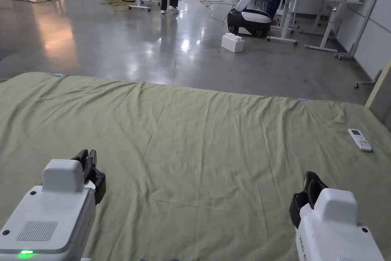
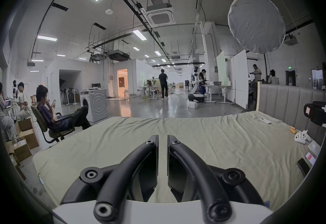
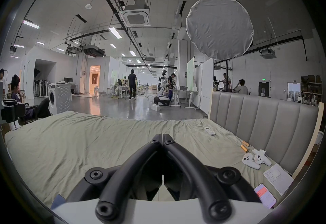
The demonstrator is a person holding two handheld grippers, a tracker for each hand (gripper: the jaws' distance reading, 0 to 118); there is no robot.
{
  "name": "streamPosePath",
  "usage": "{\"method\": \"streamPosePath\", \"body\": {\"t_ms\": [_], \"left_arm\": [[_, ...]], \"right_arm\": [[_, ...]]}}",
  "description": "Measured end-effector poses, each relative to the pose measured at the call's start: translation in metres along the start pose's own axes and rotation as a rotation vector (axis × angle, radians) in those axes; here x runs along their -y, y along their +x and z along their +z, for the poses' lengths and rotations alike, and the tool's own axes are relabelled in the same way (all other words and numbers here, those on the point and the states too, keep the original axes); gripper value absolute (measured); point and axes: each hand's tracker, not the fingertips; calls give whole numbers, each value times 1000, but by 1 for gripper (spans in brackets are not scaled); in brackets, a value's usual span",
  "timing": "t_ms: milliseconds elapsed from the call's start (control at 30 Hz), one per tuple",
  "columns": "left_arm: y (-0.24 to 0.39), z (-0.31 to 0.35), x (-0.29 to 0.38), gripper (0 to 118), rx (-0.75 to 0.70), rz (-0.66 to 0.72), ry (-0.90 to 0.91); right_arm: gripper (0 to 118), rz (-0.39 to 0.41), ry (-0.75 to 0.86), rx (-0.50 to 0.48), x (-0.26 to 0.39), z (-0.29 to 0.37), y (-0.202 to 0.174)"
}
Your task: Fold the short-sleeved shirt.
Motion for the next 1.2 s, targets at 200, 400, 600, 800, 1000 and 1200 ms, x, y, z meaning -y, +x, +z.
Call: {"method": "streamPosePath", "body": {"t_ms": [200,400,600,800,1000,1200], "left_arm": [[-14,6,13,10,-1,14,-49],[-26,12,43,10,45,5,-160],[-30,16,78,10,86,11,-275],[-30,19,100,10,167,71,-391],[-29,11,116,23,337,184,-547],[-34,-27,143,92,626,375,-770]], "right_arm": [[1,4,-59,-11,14,10,0],[1,-1,-233,-161,58,49,-41],[1,62,-361,-330,109,76,-102],[1,155,-472,-325,163,72,-127],[1,152,-499,-302,187,68,-119],[1,134,-505,-293,200,64,-113]]}}
